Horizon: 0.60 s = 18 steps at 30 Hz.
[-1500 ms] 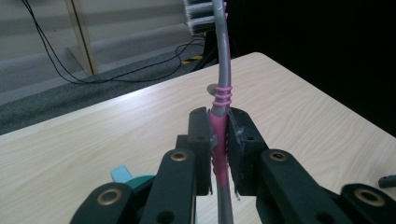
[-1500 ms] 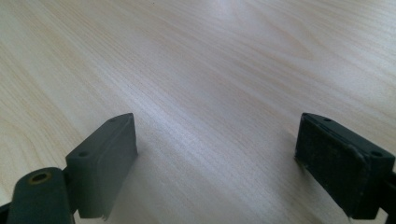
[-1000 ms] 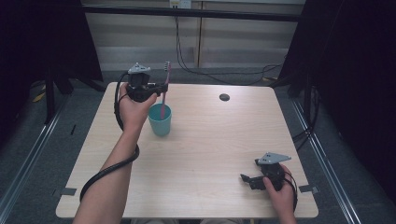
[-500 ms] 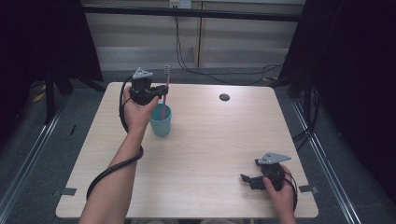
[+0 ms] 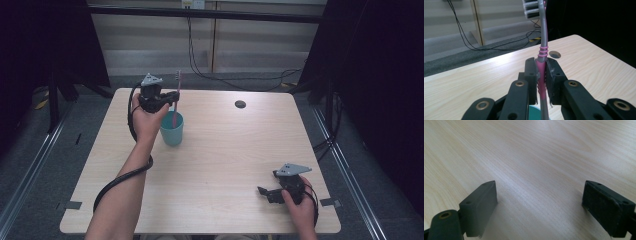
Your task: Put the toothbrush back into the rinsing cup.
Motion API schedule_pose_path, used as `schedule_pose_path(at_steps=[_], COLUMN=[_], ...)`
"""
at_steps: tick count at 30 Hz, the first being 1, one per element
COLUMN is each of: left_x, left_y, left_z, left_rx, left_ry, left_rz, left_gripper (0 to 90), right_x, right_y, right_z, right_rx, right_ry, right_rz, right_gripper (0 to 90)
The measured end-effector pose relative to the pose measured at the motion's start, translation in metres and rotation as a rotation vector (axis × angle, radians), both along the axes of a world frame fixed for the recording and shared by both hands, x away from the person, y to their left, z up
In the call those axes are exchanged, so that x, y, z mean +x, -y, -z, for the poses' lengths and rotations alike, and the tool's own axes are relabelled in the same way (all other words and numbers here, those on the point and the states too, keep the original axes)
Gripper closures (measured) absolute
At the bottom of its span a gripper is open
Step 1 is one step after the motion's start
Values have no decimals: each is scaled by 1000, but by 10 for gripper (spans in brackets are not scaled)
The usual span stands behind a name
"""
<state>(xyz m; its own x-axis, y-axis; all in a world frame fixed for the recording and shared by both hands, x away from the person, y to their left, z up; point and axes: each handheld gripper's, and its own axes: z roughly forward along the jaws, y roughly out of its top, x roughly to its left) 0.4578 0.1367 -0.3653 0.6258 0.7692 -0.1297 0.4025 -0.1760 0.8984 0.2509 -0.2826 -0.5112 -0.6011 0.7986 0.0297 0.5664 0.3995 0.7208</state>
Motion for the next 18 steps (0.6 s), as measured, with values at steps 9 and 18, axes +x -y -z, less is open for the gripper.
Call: schedule_pose_path(at_steps=[9, 18], left_x=[2, 5], left_y=[-3, -4], left_z=[-7, 8], left_rx=[9, -7], left_ry=[14, 17], left_rz=[-10, -35], left_gripper=[807, 807], right_x=[0, 0], right_y=[0, 0], right_z=[0, 0], right_rx=[1, 0], right_ry=[-1, 0], right_rz=[2, 0], right_gripper=[123, 123])
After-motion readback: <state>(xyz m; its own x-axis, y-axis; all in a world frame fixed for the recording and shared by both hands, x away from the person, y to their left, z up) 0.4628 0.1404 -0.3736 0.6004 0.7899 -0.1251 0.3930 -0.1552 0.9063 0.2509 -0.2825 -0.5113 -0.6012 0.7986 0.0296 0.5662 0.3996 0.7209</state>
